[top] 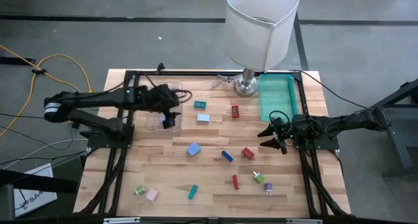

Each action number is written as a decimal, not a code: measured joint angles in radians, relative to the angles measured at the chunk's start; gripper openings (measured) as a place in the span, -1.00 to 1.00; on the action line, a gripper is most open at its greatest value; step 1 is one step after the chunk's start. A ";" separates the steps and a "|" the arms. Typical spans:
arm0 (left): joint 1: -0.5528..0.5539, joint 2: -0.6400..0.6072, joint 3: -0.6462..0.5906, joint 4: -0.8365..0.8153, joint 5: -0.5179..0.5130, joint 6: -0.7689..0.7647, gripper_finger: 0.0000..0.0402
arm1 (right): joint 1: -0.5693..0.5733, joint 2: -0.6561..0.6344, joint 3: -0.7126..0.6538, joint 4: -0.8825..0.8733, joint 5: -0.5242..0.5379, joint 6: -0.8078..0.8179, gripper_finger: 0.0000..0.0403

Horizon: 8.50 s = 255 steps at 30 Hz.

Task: Pick & Place Office items
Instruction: Put the middle blue charger adapter into the transparent bin

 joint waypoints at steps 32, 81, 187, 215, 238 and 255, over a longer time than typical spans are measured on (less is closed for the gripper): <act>-0.316 0.500 0.350 -0.206 0.032 -0.733 0.17 | 0.000 0.000 0.000 0.000 0.000 0.000 0.17; -0.339 0.735 0.547 -0.346 0.032 -0.988 0.11 | 0.000 0.000 0.000 0.000 0.000 0.000 0.17; -0.376 0.929 0.519 -0.320 0.040 -0.945 0.17 | 0.000 0.000 0.000 0.001 0.000 0.000 0.17; -0.375 0.820 0.519 -0.349 0.043 -0.971 0.09 | 0.000 0.000 0.000 0.000 0.000 0.000 0.17; -0.334 0.526 0.520 -0.555 -0.048 -0.899 0.09 | 0.000 0.000 0.000 0.000 0.000 0.000 0.17; -0.097 0.436 0.487 -0.706 -0.099 -0.764 0.09 | 0.000 0.000 0.000 0.000 0.000 0.000 0.17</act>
